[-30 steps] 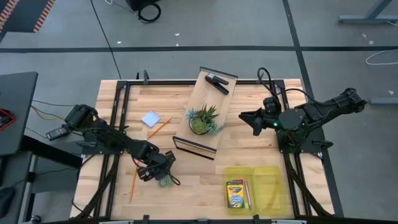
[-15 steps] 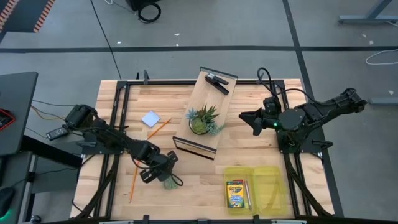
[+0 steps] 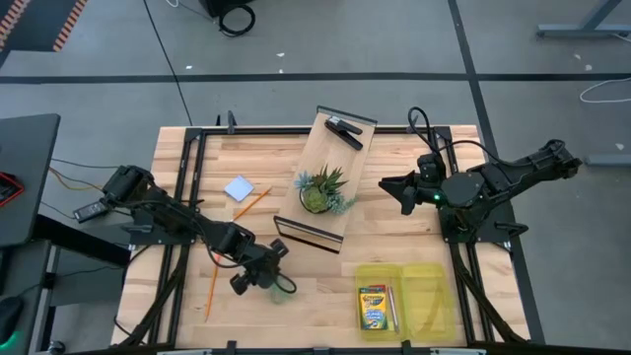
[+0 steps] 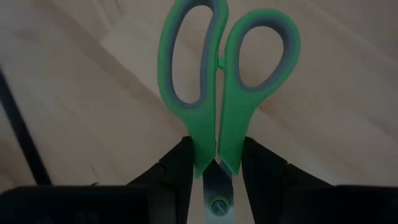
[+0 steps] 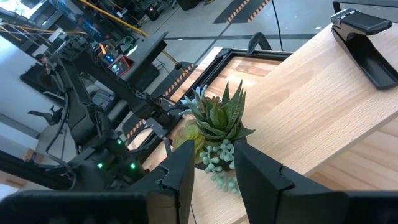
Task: Pack school essentials
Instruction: Put the green scissor into the yellow supply box
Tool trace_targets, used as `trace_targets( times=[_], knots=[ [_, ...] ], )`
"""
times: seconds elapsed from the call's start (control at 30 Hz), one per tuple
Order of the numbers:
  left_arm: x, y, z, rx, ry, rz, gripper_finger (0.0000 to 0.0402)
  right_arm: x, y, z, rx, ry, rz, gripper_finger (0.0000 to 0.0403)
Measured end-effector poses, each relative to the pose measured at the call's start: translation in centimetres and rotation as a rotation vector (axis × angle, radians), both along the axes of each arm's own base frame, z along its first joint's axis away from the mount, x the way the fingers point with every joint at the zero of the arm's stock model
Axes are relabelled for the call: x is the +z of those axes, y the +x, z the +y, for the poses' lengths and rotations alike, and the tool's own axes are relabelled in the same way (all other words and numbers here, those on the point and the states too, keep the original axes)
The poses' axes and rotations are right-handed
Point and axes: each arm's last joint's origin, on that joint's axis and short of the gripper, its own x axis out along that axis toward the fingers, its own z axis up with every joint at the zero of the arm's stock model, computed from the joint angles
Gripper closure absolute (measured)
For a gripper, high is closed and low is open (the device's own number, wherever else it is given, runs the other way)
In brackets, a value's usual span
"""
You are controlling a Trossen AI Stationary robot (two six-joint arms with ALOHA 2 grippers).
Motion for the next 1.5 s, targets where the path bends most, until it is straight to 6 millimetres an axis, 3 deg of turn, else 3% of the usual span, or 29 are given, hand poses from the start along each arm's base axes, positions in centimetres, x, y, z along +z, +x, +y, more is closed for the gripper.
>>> trace_targets(
  times=[0.5, 0.97, 1.2, 1.5],
  knots=[
    [0.7, 2.4, -1.6, 0.069, -0.055, -0.132, 0.0283, 0.0, 0.0, 0.0, -0.001, 0.004, -0.002, 0.0283],
    [0.9, 9.3, -4.7, 0.060, -0.051, -0.185, 0.0285, 0.2, -0.5, -0.1, 0.043, 0.013, -0.003, 0.0283],
    [1.9, 12.9, -5.0, 0.042, -0.030, -0.238, 0.0279, 0.7, -2.0, -0.6, 0.050, 0.014, -0.019, 0.0283],
    [3.4, 15.6, -5.4, -0.018, 0.000, -0.322, 0.0278, 1.1, -3.4, -1.2, 0.038, 0.015, -0.035, 0.0283]
  ],
)
